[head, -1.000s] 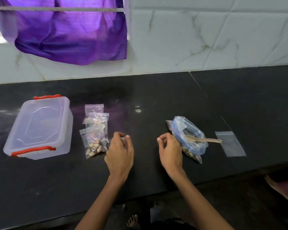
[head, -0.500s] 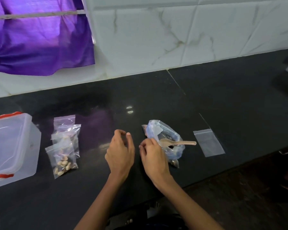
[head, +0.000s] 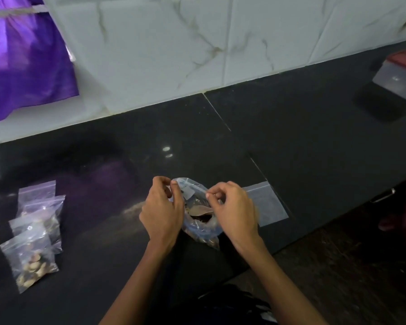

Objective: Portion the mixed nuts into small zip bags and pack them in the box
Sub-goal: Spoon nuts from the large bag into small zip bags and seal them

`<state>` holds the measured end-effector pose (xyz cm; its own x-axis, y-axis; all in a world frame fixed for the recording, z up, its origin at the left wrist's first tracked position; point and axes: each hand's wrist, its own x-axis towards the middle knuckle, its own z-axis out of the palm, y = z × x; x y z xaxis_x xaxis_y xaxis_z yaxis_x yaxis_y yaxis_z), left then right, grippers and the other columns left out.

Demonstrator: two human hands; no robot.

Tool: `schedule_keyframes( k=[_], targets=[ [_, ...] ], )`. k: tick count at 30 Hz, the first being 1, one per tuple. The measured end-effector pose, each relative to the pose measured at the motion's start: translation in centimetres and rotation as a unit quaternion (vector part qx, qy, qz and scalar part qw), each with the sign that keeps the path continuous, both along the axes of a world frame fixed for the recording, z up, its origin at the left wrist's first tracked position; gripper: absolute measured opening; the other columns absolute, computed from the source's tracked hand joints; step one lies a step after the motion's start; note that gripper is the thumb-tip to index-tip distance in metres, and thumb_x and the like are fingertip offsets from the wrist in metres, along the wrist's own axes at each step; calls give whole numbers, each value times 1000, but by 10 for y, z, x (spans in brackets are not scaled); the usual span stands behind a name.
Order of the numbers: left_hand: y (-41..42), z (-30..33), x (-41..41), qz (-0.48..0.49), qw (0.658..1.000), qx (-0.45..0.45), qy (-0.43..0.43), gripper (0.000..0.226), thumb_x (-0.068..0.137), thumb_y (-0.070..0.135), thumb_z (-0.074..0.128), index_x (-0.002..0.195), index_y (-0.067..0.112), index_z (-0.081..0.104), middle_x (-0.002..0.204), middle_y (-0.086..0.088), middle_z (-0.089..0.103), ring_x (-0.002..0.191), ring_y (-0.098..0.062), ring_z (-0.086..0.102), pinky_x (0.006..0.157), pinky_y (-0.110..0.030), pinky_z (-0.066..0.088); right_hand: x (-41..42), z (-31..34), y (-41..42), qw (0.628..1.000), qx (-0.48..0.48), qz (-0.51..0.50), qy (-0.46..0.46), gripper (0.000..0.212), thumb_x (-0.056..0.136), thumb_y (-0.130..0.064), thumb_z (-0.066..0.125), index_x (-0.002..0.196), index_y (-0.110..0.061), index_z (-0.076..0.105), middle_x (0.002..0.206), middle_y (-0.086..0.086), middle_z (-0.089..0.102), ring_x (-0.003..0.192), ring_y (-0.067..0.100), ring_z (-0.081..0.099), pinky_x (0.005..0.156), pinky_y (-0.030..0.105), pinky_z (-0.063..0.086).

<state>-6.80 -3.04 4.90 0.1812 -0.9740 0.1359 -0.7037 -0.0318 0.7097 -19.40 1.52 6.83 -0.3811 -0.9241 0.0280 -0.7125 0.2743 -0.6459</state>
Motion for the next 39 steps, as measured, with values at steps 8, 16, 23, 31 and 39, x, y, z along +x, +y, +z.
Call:
schedule_keyframes(
  k=[8,16,23,31,39],
  targets=[
    [-2,10,-16,9,999,-27,16,12,98,35,45,93,25,47,83,11,57,71,-9,54,61,-27,33,-48,10,-7,984,64,88,-140,6,84,-37,66,86,-32,65,80,-11,62,76,2,58,68,26,51],
    [0,9,-20,28,999,-26,16,12,98,35,45,92,26,46,82,11,58,69,-10,55,64,-28,34,-73,-6,-12,980,71,44,-183,4,88,-27,64,86,-31,62,87,-14,61,81,-2,55,67,18,40],
    [2,11,-25,31,999,-31,22,12,98,34,45,92,24,47,75,16,52,62,0,47,55,-23,29,-103,-40,-7,969,173,-172,46,39,86,-29,67,118,-12,55,116,7,53,105,24,55,80,36,50],
    [6,13,-32,28,998,-37,38,12,98,33,47,91,24,47,74,14,53,61,1,47,54,-16,29,-113,-44,-10,969,184,-160,46,20,90,-33,60,101,-16,59,105,5,62,97,22,58,83,39,50],
    [8,31,-33,-92,988,0,128,37,83,61,58,100,28,57,85,12,61,72,-2,60,60,-22,47,-76,21,-7,984,-67,24,-161,18,88,-27,64,79,-25,48,82,-7,61,73,2,58,61,15,44]
  ],
)
